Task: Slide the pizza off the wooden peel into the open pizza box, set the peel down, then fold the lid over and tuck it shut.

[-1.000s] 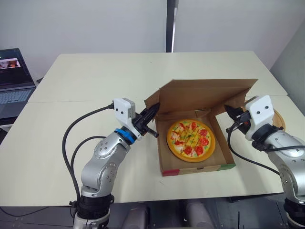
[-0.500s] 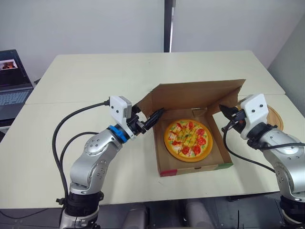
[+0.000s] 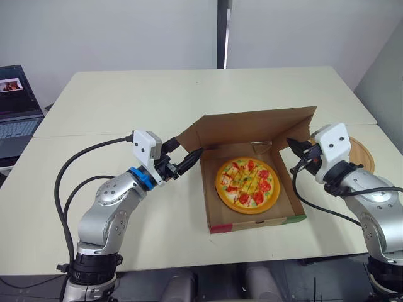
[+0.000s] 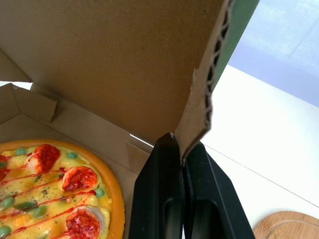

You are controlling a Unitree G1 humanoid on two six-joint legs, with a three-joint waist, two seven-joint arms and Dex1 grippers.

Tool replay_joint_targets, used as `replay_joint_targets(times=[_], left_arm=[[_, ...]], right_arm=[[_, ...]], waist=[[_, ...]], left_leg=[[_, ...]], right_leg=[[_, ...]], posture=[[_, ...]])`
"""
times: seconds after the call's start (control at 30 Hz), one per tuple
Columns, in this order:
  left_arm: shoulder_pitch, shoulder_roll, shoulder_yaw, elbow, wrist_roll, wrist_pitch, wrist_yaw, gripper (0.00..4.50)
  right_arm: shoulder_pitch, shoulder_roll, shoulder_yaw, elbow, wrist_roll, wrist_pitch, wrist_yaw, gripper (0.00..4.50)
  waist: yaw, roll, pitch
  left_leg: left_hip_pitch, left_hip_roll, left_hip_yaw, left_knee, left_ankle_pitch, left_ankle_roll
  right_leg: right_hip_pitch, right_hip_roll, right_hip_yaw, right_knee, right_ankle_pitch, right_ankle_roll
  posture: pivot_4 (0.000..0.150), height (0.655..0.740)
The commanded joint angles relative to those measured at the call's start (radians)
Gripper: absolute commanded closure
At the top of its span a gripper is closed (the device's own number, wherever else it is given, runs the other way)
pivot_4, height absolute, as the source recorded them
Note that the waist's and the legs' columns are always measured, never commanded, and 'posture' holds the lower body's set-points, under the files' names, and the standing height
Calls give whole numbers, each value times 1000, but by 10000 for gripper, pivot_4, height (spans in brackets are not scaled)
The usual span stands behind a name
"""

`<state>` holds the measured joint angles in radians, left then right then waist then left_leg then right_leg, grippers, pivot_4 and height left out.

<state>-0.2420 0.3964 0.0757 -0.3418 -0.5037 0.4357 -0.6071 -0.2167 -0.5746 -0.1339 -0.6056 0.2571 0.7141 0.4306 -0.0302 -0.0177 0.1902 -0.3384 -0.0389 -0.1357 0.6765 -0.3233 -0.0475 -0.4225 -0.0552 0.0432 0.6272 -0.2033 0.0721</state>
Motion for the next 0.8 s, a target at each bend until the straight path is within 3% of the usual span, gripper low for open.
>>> replay_joint_targets(times=[0.03, 0.13, 0.43, 0.8], left_arm=[[-4, -4, 8, -36, -16, -4, 9, 10638], [4, -14, 4, -52, -15, -1, 27, 16126], [30, -71, -34, -117, 31, -20, 117, 44704], [23, -153, -99, -209, 77, -2, 250, 44704]], right_arm=[[-16, 2, 2, -25, 13, -2, 0, 45000], [-15, 5, 5, -24, 12, -4, -1, 45000], [-18, 11, 9, -19, 10, -8, 1, 45000], [-61, 14, 15, 11, 12, 0, -1, 45000]], waist=[[0, 0, 0], [0, 0, 0], [-1, 0, 0], [2, 0, 0]], left_leg=[[0, 0, 0, 0, 0, 0], [0, 0, 0, 0, 0, 0], [0, 0, 0, 0, 0, 0], [0, 0, 0, -1, 0, 0]], right_leg=[[0, 0, 0, 0, 0, 0], [0, 0, 0, 0, 0, 0], [0, 0, 0, 0, 0, 0], [0, 0, 0, -1, 0, 0]], posture=[[1500, 7341], [1500, 7341], [1500, 7341], [1500, 7341]])
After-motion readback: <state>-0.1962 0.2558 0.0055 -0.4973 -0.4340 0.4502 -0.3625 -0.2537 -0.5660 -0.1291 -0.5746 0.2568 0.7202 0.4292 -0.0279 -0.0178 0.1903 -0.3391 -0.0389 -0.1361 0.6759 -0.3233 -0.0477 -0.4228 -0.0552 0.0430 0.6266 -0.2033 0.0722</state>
